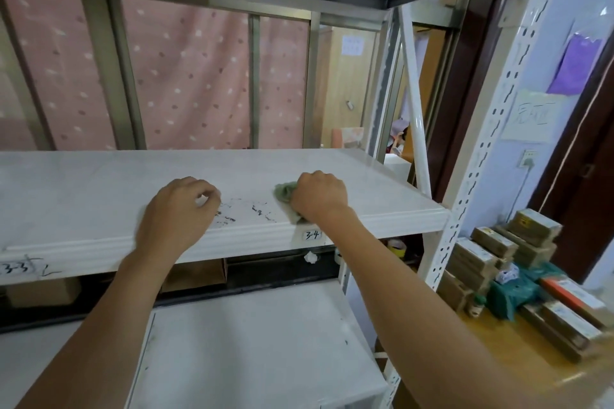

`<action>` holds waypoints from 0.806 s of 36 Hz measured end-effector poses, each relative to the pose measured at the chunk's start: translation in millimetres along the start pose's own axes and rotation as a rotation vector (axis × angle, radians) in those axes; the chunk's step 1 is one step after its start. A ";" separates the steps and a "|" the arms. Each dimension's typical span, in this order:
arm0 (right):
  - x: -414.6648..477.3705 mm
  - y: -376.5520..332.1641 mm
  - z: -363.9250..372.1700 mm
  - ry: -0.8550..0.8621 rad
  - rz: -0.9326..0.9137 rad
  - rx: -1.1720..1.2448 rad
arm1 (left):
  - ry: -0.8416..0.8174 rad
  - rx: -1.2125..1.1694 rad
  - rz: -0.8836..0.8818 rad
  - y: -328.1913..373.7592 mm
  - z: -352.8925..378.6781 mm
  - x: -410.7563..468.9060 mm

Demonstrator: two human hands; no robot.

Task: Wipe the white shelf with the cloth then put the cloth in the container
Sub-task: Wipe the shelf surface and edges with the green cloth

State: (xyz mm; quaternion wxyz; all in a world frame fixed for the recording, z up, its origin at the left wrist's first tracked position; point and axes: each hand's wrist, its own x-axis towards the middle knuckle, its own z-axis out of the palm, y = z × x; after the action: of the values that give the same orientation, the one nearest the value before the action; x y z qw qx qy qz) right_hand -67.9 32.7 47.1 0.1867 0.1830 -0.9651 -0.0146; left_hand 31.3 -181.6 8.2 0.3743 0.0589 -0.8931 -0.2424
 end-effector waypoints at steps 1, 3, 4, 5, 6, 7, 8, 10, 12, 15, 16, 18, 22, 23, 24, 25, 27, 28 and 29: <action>-0.2 1.7 0.3 -0.002 0.024 0.040 | 0.001 -0.002 0.004 -0.4 -1.4 -0.6; -1.1 4.9 1.6 -0.002 0.074 0.098 | 0.022 -0.002 0.013 -2.5 -5.0 -3.0; -1.4 4.9 2.0 0.003 0.081 0.103 | 0.042 0.003 0.014 -4.1 -7.7 -5.0; -1.4 4.1 2.1 0.008 0.083 0.102 | 0.063 0.016 0.018 -6.1 -10.8 -8.2; -1.3 2.4 1.3 0.009 0.083 0.098 | 0.091 0.039 0.031 -9.8 -14.2 -12.2; -0.7 -0.1 0.4 0.001 0.081 0.092 | 0.125 0.070 0.051 -14.6 -18.1 -17.4; 0.4 -2.9 -0.3 -0.010 0.076 0.080 | 0.166 0.102 0.075 -20.3 -22.1 -23.3; 2.0 -10.8 -1.2 -0.026 0.066 0.052 | 0.252 0.153 0.126 -33.4 -30.2 -36.6; 1.8 -21.7 -1.8 -0.029 0.046 0.031 | 0.344 0.192 0.173 -46.9 -36.6 -49.6; 0.7 -40.2 -1.7 -0.016 -0.001 -0.004 | 0.429 0.241 0.217 -64.3 -42.5 -63.6; 0.0 -46.2 -2.3 -0.010 -0.014 -0.015 | 0.450 0.253 0.238 -69.4 -43.9 -66.6; -1.5 -57.9 -3.4 -0.001 -0.042 -0.034 | 0.488 0.257 0.279 -77.0 -46.6 -71.5; -3.9 -78.0 -4.4 0.013 -0.104 -0.047 | 0.529 0.260 0.322 -84.0 -53.9 -79.9; -4.4 -82.7 -4.5 0.019 -0.117 -0.042 | 0.532 0.260 0.325 -85.2 -56.0 -82.1; -4.6 -87.3 -4.8 0.021 -0.128 -0.029 | 0.534 0.257 0.329 -86.8 -57.8 -84.1; -4.6 -92.0 -5.3 0.020 -0.139 -0.012 | 0.532 0.252 0.336 -88.4 -59.4 -86.3; -4.5 -102.4 -6.7 0.015 -0.164 0.015 | 0.517 0.236 0.358 -91.6 -61.8 -89.9; -4.3 -108.1 -7.6 0.012 -0.178 0.021 | 0.508 0.230 0.367 -92.9 -63.1 -91.4; -4.1 -114.3 -8.6 0.010 -0.192 0.024 | 0.500 0.227 0.375 -94.2 -64.7 -92.9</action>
State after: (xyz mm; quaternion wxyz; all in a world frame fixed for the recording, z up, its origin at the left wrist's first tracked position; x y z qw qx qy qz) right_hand -21.5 -72.1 42.6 0.1871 0.2772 -0.9422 -0.0200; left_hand 135.4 -262.6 -57.3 0.6110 -0.0074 -0.7902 -0.0463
